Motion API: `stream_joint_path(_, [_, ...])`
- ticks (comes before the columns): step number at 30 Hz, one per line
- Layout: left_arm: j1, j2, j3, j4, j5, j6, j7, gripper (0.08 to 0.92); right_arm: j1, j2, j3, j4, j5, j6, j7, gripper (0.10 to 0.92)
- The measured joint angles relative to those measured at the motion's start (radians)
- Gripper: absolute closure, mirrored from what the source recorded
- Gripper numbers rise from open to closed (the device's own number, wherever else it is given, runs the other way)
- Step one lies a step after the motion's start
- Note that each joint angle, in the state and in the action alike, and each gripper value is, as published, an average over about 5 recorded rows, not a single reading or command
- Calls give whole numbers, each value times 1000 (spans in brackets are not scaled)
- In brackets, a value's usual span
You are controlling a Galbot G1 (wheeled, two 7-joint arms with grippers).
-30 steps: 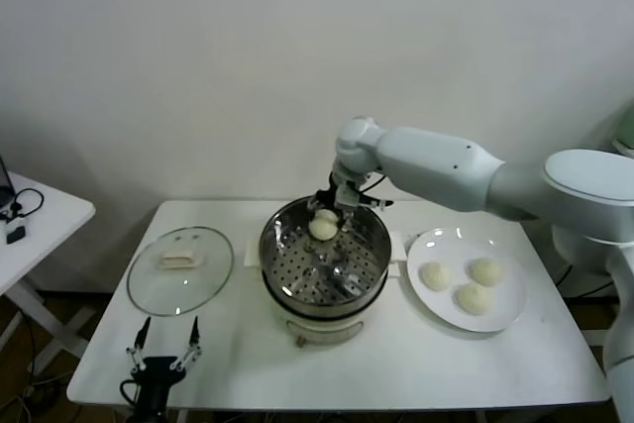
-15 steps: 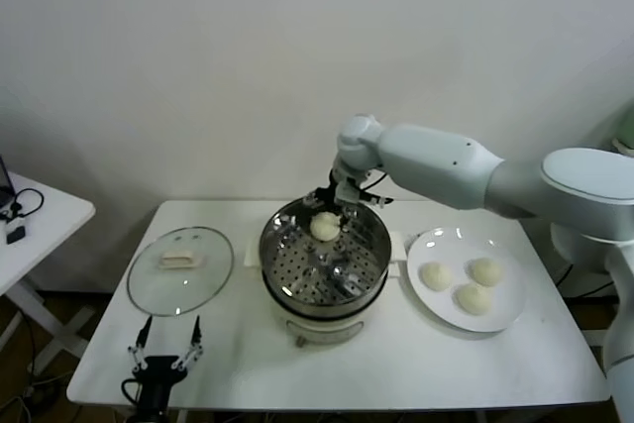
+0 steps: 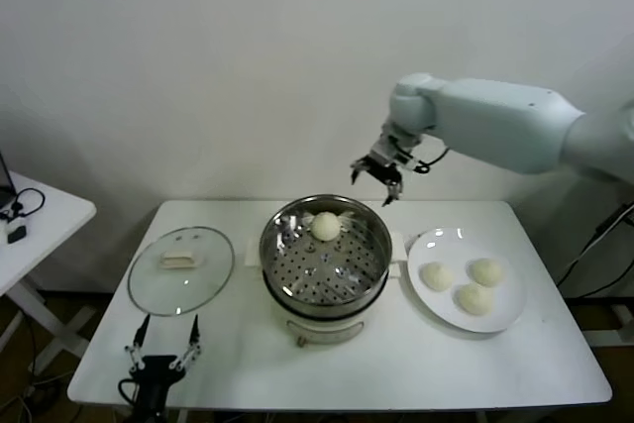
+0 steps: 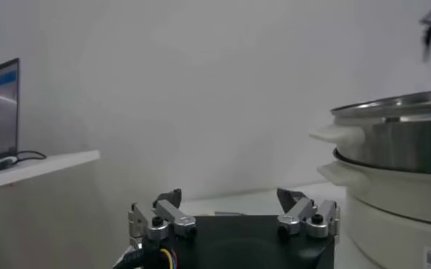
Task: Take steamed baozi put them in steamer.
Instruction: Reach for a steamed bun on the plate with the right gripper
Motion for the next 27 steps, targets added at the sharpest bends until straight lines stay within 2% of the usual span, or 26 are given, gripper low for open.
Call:
stream_joint_path(11, [-1,0,-14,0,-6,-3,0,177,-58,-167,-47,111,113,-265,76,203])
stream_joint_path(27, [16,-1,-26,0,1,-12,-1,177,-294,-231,69,109,21,-413,137,203])
